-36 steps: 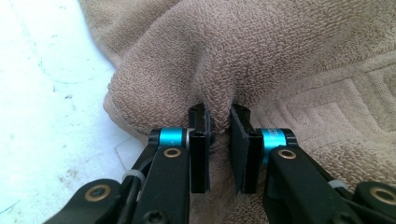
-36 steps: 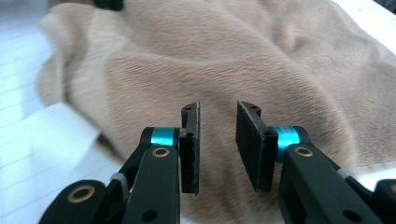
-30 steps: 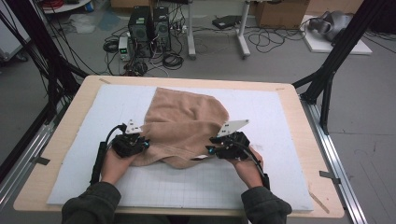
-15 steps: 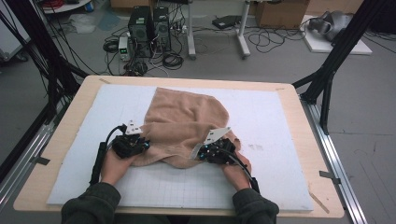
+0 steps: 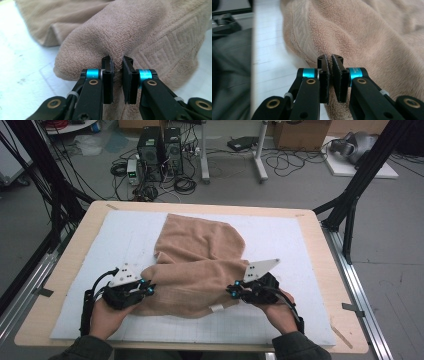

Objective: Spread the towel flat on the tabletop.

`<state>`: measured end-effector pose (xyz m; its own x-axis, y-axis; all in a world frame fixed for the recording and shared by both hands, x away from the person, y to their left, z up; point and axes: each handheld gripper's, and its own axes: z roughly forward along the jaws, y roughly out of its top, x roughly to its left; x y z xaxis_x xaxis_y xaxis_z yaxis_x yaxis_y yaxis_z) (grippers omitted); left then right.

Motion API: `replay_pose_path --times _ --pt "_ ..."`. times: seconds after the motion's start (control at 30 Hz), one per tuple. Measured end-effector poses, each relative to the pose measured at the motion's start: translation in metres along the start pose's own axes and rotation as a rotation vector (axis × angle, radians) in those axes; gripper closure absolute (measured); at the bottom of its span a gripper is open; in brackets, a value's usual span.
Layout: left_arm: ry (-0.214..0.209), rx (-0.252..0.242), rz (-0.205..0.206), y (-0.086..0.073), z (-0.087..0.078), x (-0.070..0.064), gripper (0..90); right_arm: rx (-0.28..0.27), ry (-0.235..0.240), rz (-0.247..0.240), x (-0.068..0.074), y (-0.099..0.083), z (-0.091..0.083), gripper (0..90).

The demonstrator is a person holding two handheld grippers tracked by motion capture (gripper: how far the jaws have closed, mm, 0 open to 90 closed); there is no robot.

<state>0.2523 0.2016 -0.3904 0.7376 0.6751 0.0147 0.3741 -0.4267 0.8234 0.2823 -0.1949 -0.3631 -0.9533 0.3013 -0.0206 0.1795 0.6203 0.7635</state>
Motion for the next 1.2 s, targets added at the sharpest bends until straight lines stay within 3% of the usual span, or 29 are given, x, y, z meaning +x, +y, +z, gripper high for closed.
replay_pose_path --times 0.13,0.2,0.3,0.4,0.47,0.63,0.83,0.9,1.0,1.07,1.2 --pt "-0.065 -0.033 0.015 0.0 -0.023 -0.023 80.1 -0.019 0.037 -0.022 0.018 -0.001 -0.024 84.8" --pt "-0.091 -0.048 0.029 0.0 -0.035 -0.033 79.7 -0.046 0.107 -0.025 0.027 -0.002 -0.036 84.5" --pt "-0.122 -0.062 0.042 0.0 -0.046 -0.039 67.8 -0.068 0.135 -0.042 0.038 -0.002 -0.05 78.0" --pt "-0.112 -0.066 0.041 0.001 -0.045 -0.034 59.9 -0.055 0.082 -0.039 0.035 -0.002 -0.054 73.0" --pt "-0.104 -0.057 0.02 -0.001 -0.038 -0.027 56.4 -0.032 0.057 -0.015 0.028 -0.005 -0.046 70.9" --pt "-0.074 -0.012 0.021 -0.009 -0.008 -0.014 55.4 0.054 0.013 0.047 0.008 -0.027 -0.009 63.1" --pt "-0.08 0.092 0.003 -0.025 0.031 -0.002 54.8 0.115 0.027 0.118 -0.004 -0.055 0.026 59.8" --pt "-0.117 0.13 -0.006 -0.032 0.04 0.001 59.3 0.128 0.034 0.127 -0.006 -0.06 0.033 63.7" --pt "-0.134 0.094 -0.023 -0.039 0.041 0.002 74.5 0.138 0.05 0.109 -0.003 -0.062 0.041 79.9" --pt "-0.128 0.088 -0.02 -0.04 0.039 0.0 84.8 0.142 0.068 0.102 -0.002 -0.06 0.042 84.7" --pt "-0.102 0.081 0.012 -0.043 0.029 -0.008 87.5 0.137 0.079 0.071 0.006 -0.056 0.04 86.3"
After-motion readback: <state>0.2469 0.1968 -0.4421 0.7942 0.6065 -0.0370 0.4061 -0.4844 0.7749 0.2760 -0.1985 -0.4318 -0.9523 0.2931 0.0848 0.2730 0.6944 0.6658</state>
